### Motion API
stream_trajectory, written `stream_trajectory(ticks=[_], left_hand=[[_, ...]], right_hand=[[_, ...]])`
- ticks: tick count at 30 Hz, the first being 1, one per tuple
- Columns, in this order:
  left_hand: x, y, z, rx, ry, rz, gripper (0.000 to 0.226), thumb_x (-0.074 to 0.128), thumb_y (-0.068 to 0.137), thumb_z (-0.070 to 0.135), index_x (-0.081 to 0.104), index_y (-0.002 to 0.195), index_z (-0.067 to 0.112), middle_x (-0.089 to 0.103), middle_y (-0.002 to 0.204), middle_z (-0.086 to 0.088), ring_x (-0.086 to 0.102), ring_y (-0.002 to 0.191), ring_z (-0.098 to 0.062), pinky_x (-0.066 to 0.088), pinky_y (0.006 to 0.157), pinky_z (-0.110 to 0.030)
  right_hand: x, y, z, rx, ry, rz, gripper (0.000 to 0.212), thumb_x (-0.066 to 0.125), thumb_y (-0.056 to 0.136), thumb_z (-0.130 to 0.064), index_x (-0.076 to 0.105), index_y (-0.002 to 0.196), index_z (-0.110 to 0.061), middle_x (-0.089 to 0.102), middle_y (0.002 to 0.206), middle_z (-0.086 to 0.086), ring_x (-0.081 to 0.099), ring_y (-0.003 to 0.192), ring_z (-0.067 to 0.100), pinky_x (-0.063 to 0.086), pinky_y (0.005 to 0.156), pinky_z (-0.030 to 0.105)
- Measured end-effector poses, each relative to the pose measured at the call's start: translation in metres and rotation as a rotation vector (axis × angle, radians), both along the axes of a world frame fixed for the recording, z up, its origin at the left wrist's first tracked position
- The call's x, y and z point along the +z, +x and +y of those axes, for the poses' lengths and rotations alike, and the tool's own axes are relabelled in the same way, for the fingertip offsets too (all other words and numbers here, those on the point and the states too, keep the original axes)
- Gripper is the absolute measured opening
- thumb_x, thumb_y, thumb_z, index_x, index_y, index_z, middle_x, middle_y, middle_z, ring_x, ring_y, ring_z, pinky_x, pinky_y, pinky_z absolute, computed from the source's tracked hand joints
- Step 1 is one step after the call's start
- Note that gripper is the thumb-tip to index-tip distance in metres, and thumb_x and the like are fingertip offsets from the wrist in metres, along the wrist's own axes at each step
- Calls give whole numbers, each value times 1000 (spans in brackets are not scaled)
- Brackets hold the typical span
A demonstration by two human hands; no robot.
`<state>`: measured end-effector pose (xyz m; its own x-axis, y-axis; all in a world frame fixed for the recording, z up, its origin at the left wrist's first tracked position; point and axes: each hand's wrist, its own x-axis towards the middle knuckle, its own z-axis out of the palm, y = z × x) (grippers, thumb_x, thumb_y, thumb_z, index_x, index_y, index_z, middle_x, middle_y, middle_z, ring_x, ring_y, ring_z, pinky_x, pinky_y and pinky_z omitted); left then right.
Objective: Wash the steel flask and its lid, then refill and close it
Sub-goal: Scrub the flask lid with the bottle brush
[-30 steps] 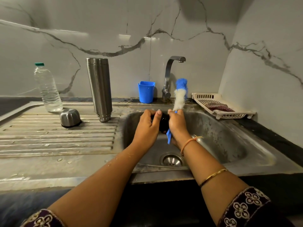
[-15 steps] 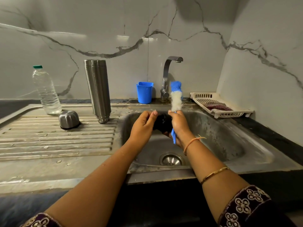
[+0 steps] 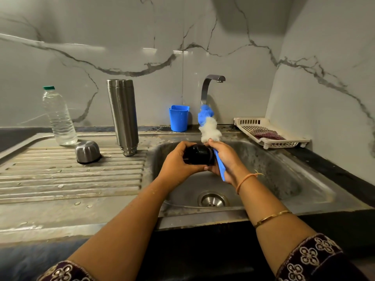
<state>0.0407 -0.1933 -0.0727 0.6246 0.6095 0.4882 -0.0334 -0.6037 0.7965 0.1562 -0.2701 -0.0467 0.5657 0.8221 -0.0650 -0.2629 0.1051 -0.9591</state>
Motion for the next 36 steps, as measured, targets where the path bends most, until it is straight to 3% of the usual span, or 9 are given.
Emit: stream_trajectory(ticks=[3,7,14,17,19,22,25,32,36], left_hand=[[-1,0,2,44,-45,-13,55,87,62,19,52,105,24,60,95,17,59,87,6,46,73,-4],[2,1,1,39,-176,-71,51,88,61,18,53,99,22,63,96,9,61,89,-2,49,74,-13],[1,2,15,104,-443,-223,57,85,65,7,48,109,13,62,111,-7,60,105,-20,50,92,-30],[-1,1,13,244,-245,-22,57,86,65,16,45,105,18,57,103,3,56,98,-14,43,82,-19],[-3,-7,10,263,-212,47,58,87,64,22,46,105,21,57,104,4,55,97,-12,43,82,-20],[0,-5,12,318,-230,32,62,88,62,28,49,109,18,60,109,0,55,97,-12,44,84,-22],[6,-10,16,391,-306,-13,65,87,64,31,51,114,12,61,113,-2,55,97,-14,42,81,-22],[3,-16,20,498,-505,-95,45,80,73,24,49,105,18,63,107,-5,57,91,-21,41,75,-30],[3,-19,15,490,-418,-76,44,79,72,25,52,106,21,63,104,1,58,89,-18,42,75,-27]], right_hand=[[4,-2,-7,15,-10,4,21,49,97,-29,63,91,-14,68,75,4,68,59,13,50,46,23],[14,-3,-14,76,-17,70,18,51,96,-24,65,95,-12,68,79,3,65,65,14,51,50,24],[14,11,-34,145,-203,-93,23,43,99,-17,64,100,-10,66,67,1,59,53,7,49,50,20],[21,17,-46,166,-293,-323,23,39,101,-13,61,105,-10,64,74,6,55,55,9,46,47,19],[32,10,-53,104,-425,-635,23,40,101,-13,62,105,-9,58,71,3,44,52,8,34,41,15],[47,7,-58,20,-510,-1019,23,42,100,-15,65,99,-9,49,64,-1,37,49,6,26,34,10],[57,-6,-66,30,-513,-1207,28,43,100,-22,66,86,-13,49,63,-3,40,51,5,30,42,11],[65,-41,-92,189,-668,-1111,42,40,101,-30,60,67,-14,45,55,0,32,39,9,26,39,19],[65,-54,-88,148,-752,-1048,43,39,100,-28,58,66,-10,44,55,3,32,39,13,24,37,17]])
